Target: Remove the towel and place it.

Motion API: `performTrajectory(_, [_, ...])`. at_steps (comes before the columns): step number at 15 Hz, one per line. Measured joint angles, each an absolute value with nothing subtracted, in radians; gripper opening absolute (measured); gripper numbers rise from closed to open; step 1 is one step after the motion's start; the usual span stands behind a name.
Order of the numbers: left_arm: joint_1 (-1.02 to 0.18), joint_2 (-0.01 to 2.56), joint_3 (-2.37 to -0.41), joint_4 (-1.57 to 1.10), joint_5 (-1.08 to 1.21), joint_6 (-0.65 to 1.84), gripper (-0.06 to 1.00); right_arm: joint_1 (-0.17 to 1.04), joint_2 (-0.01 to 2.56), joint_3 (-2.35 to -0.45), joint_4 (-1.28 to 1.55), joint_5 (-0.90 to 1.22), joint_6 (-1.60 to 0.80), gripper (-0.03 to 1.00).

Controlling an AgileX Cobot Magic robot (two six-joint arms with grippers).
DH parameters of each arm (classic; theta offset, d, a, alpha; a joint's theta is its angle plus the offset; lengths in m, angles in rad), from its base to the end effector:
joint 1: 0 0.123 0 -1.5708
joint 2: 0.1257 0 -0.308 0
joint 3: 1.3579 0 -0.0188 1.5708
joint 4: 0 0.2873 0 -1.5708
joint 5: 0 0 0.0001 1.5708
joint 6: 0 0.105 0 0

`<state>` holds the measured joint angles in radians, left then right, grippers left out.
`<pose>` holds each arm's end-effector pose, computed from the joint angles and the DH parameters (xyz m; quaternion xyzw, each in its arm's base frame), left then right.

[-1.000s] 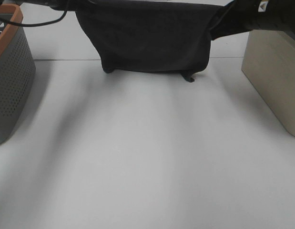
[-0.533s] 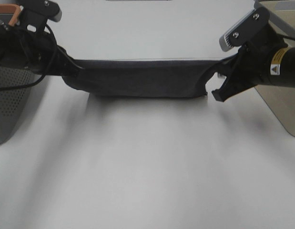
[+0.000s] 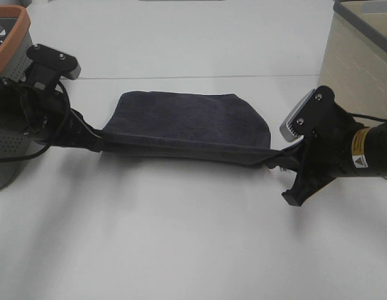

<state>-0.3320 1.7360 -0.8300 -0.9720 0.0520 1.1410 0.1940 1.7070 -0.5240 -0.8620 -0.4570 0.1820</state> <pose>0.3461 -0.1242 0.1424 0.2395 0.9041 -0.0487 0.3506 0.2854 0.0918 0.1035 -0.4226 0.8092 0.0726 0.4017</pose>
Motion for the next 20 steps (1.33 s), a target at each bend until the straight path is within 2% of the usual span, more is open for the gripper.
performTrajectory(7, [-0.321, 1.812, -0.809, -0.973, 0.206, 1.140, 0.00, 0.184, 1.785, -0.510, -0.940, -0.482, 0.183, 0.02])
performTrajectory(8, [-0.321, 1.812, -0.809, -0.974, 0.211, 1.140, 0.01, 0.184, 1.787, -0.510, -0.941, -0.478, 0.183, 0.05])
performTrajectory(9, [-0.321, 1.812, -0.809, -0.974, 0.231, 1.140, 0.09, 0.184, 1.788, -0.510, -0.946, -0.474, 0.183, 0.14])
performTrajectory(10, [-0.321, 1.812, -0.809, -0.974, 0.248, 1.140, 0.23, 0.184, 1.788, -0.510, -0.948, -0.474, 0.183, 0.31])
performTrajectory(12, [-0.321, 1.810, -0.809, -0.976, 0.291, 1.136, 0.59, 0.184, 1.776, -0.510, -0.948, -0.448, 0.183, 0.60])
performTrajectory(13, [-0.321, 1.805, -0.808, -0.977, 0.303, 1.120, 0.69, 0.184, 1.750, -0.510, -0.948, -0.405, 0.183, 0.66])
performTrajectory(15, [-0.321, 1.775, -0.816, -0.977, 0.331, 1.075, 0.74, 0.184, 1.694, -0.509, -0.948, -0.332, 0.183, 0.69])
performTrajectory(20, [-0.315, 1.706, -0.972, -0.971, 0.413, 0.934, 0.75, 0.183, 1.448, -0.508, -0.948, -0.264, 0.183, 0.70])
